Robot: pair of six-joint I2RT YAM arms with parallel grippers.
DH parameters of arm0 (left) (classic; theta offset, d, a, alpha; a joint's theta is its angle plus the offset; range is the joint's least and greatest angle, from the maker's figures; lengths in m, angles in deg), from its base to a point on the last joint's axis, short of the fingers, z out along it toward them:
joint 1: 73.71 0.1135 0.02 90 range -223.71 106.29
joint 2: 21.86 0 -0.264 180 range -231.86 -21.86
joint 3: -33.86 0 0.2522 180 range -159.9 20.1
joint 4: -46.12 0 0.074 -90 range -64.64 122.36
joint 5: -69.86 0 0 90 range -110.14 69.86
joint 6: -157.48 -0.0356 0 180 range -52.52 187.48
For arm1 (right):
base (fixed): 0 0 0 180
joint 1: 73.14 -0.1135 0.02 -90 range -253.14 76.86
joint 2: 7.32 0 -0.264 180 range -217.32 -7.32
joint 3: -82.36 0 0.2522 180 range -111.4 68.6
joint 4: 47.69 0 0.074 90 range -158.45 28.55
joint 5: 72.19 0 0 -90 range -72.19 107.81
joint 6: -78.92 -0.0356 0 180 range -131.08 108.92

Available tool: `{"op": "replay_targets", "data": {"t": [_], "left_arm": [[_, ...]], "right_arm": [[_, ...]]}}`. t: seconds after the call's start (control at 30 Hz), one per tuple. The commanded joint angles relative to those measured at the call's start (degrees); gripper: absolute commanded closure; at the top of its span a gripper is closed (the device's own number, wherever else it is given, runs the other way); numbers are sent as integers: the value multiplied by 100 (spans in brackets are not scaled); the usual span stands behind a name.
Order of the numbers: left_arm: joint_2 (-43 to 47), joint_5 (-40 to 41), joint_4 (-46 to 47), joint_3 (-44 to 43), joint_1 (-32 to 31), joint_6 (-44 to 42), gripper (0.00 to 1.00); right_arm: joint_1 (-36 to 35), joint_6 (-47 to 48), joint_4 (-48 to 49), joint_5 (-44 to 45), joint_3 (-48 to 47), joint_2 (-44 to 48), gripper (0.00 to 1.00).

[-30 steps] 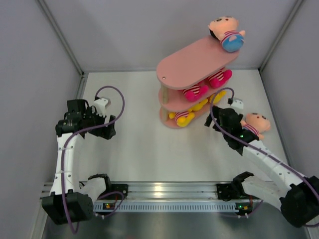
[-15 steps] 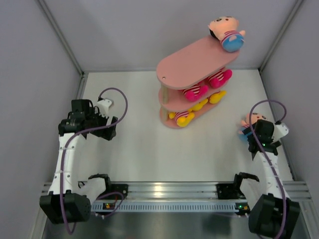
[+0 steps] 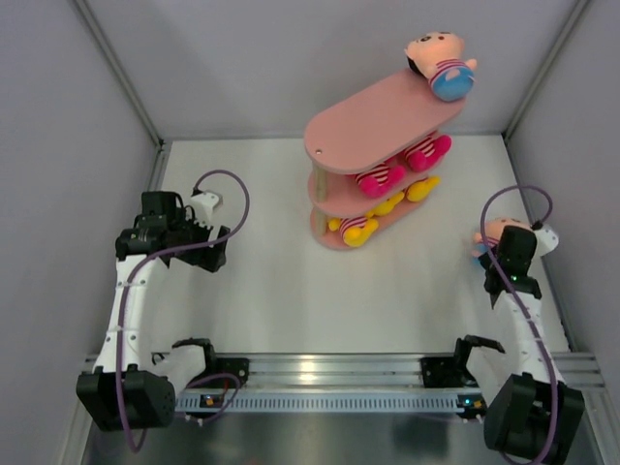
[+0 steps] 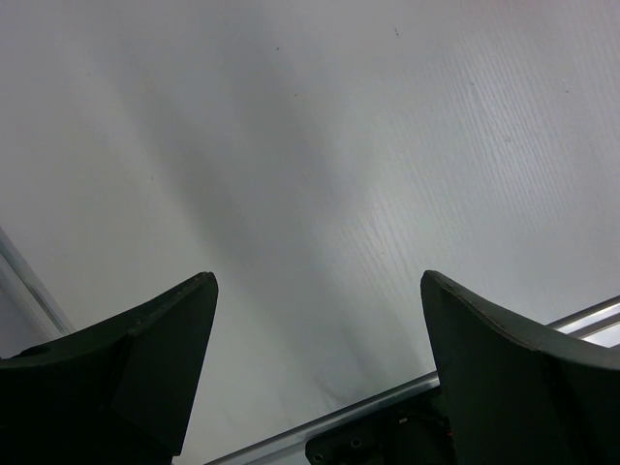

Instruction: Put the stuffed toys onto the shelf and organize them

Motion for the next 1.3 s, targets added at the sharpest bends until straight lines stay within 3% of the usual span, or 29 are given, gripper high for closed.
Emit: {"op": "replay_targets", "data": {"t": [0.0, 0.23, 0.47, 0.57, 0.63, 0.7, 0.83, 1.1, 1.27], "left_arm": [[-44, -61, 4, -281, -23, 56, 8], [-114, -78, 21, -334, -23, 30, 8], [-184, -149, 21, -396, -23, 65, 8], [-184, -175, 21, -387, -23, 100, 8], [-176, -184, 21, -361, -32, 126, 8], [-176, -184, 21, -361, -23, 153, 8], [-141, -114, 21, -290, -23, 144, 8], [-167, -25, 21, -264, -23, 74, 8], [-176, -26, 30, -273, -23, 83, 8]], "right_arm": [[51, 889, -30, -104, -1122, 512, 100], [16, 2436, -777, -2316, -4475, 5, 100], [-256, 2797, -1348, -4489, -7309, -1217, 100], [-984, 3367, -2243, -4492, -8583, -2051, 100], [-1942, 3868, -2780, -4176, -9486, -2787, 100], [-2198, 3774, -3071, -4341, -9859, -3203, 100], [-2296, 3179, -2713, -4613, -9844, -3757, 100], [-2375, 2632, -2307, -4692, -9352, -4040, 100], [-2375, 2587, -2562, -4685, -9272, -4136, 100]]}}
